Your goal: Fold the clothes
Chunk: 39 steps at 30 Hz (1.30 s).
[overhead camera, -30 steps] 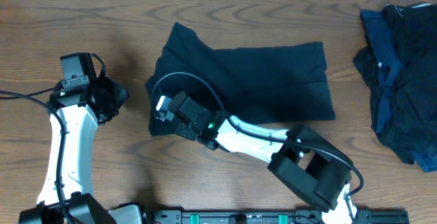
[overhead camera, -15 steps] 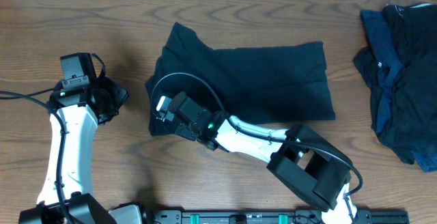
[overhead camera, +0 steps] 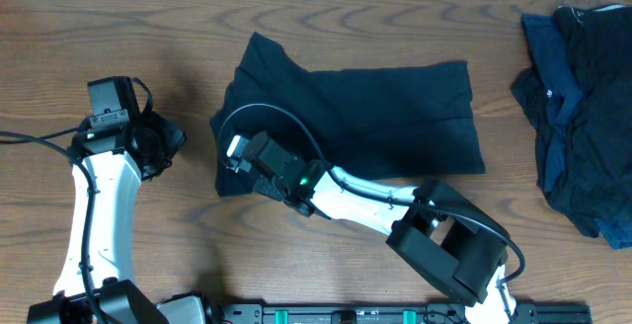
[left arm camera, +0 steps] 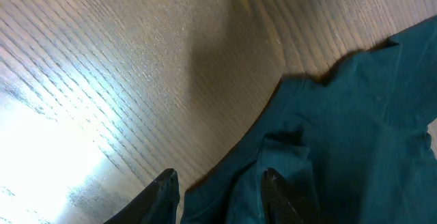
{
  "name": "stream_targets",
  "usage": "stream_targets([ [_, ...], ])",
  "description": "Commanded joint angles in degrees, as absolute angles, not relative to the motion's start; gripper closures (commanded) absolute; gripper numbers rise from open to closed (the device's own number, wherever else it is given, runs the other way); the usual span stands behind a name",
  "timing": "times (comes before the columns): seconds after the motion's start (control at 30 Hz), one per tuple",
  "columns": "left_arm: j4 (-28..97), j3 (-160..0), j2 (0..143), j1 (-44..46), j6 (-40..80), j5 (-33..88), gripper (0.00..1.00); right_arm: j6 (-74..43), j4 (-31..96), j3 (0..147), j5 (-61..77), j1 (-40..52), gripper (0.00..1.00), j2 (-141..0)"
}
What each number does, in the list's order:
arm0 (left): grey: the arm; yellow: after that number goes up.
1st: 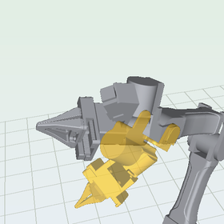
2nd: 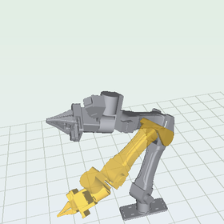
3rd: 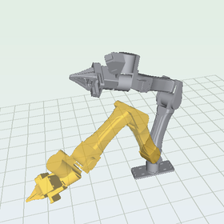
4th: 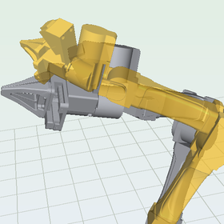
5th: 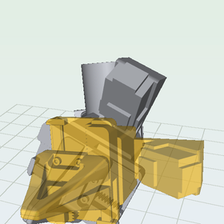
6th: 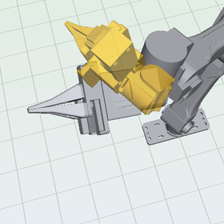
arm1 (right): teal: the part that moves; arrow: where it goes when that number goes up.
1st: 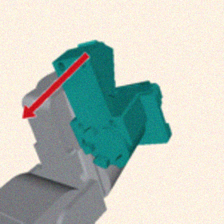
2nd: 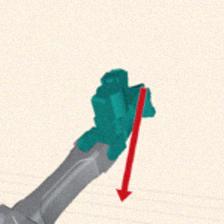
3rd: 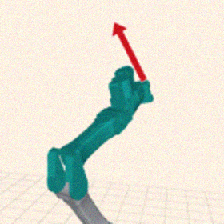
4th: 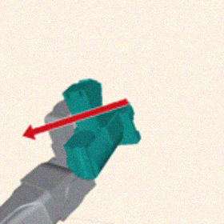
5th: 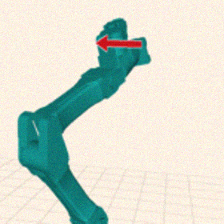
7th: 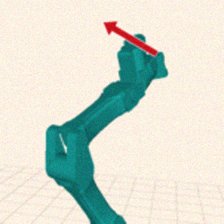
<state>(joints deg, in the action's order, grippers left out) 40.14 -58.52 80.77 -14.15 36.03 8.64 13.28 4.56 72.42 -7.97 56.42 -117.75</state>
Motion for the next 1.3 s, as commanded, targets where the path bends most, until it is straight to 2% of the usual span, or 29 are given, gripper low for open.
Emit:
stream_targets([
  [0.0, 40.45, -58.30, 80.53, -14.39, 35.86, 8.36, 0.59, 10.74, 6.24, 76.42, -11.79, 55.72, 0.99, -118.30],
  [0.27, 40.45, -58.30, 80.53, -14.39, 35.83, 8.38, 0.59, 8.64, 6.81, 79.13, -11.29, 51.66, 0.99, -118.30],
  [0.43, 40.42, -58.30, 80.53, -14.39, 35.86, 8.36, 0.59, 8.58, 8.60, 79.11, -3.11, 48.12, 0.99, -118.41],
  [0.57, 40.40, -58.30, 80.53, -14.39, 35.86, 8.36, 0.59, 6.24, 9.04, 79.13, -2.24, 46.61, 0.99, -118.41],
  [0.87, 40.23, -58.30, 80.62, -14.39, 35.86, 8.36, 0.59, 9.76, 25.85, 85.65, 3.11, 46.68, 0.99, -118.39],
  [1.0, 40.51, -58.28, 80.84, -14.39, 35.79, 8.36, 0.59, 12.40, 32.18, 87.46, 3.09, 46.68, 0.89, -118.39],
  [1.17, 40.42, -58.28, 80.90, -14.39, 35.68, 8.36, 0.59, 19.44, 37.52, 87.37, 3.05, 46.74, 0.70, -118.41],
  [1.27, 40.45, -58.28, 80.90, -14.39, 35.68, 8.36, 0.59, 22.94, 40.14, 87.37, 2.79, 47.57, 0.67, -118.41],
])
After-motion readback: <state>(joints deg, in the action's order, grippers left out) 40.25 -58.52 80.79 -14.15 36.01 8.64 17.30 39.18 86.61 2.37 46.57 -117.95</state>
